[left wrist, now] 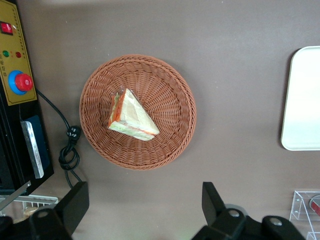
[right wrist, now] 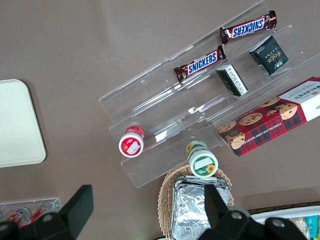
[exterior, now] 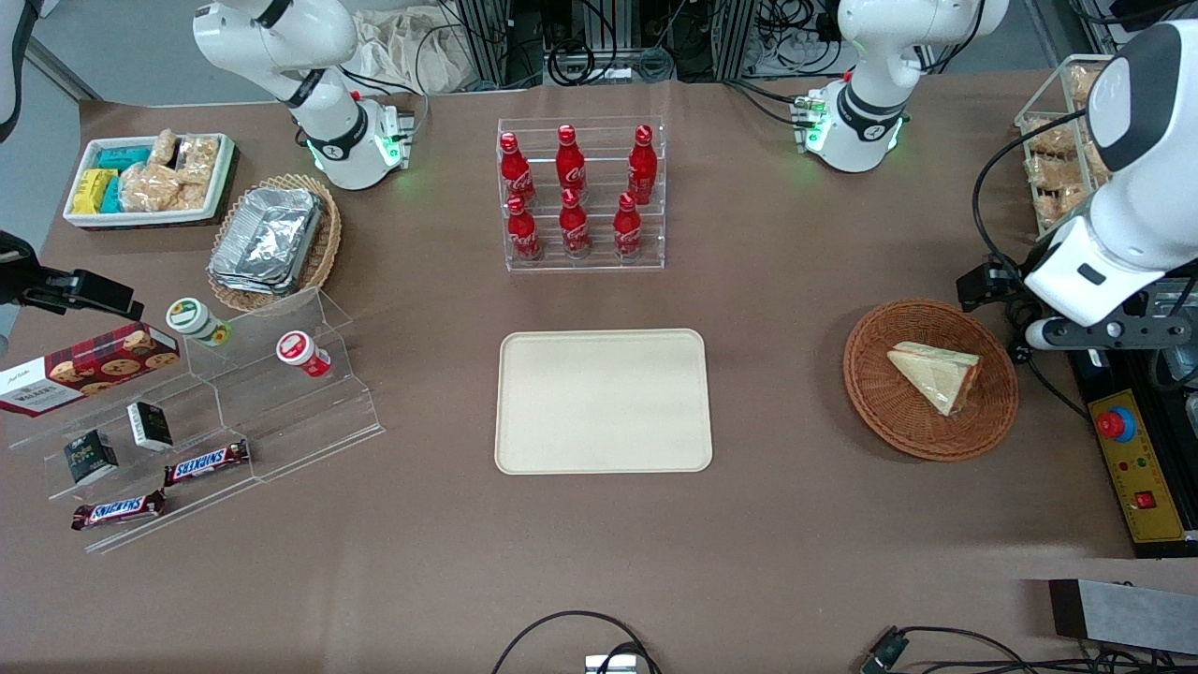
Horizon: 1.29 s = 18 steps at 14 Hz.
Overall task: Place sandwich from basket to tray
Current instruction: 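Lower the open left gripper over the wrapped sandwich in the basket, then align the left gripper around the sandwich and close on it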
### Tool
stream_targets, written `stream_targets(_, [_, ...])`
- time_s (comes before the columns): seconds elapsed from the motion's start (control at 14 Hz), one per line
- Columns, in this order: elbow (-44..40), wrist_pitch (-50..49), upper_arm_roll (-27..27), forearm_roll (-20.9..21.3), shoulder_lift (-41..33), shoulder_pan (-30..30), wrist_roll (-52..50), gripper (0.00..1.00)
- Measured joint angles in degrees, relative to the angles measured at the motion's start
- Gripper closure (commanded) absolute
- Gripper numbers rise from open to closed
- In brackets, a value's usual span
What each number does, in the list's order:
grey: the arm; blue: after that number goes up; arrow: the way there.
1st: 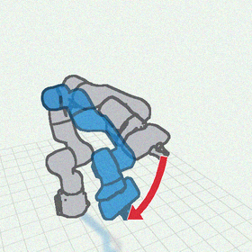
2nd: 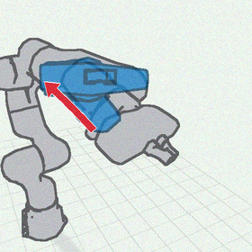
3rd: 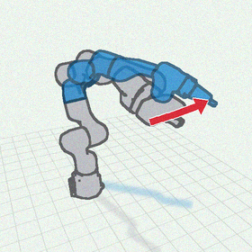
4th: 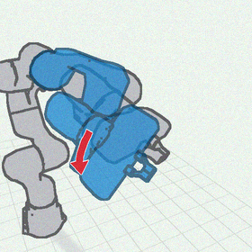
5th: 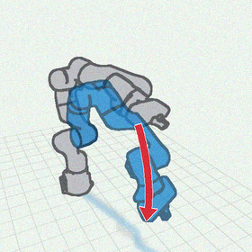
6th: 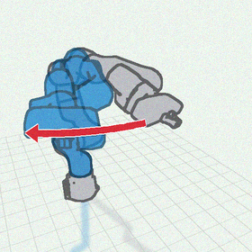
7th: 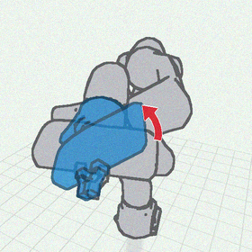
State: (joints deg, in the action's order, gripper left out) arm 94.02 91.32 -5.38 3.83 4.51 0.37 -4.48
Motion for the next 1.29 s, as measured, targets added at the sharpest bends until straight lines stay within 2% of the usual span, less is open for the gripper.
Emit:
stream_targets(0.57, [-1.2,-0.8,0.0,0.6,3.6,0.0,-1.2,0.0])
stream_targets(0.79, [0.0,0.5,0.3,0.6,4.5,-1.0,-11.9,0.0])
stream_targets(1.0, [7.5,9.6,0.5,0.6,4.1,-2.7,-18.9,0.0])
stream_targets(1.29, [19.0,21.7,0.7,0.6,3.2,-6.5,-21.4,0.0])
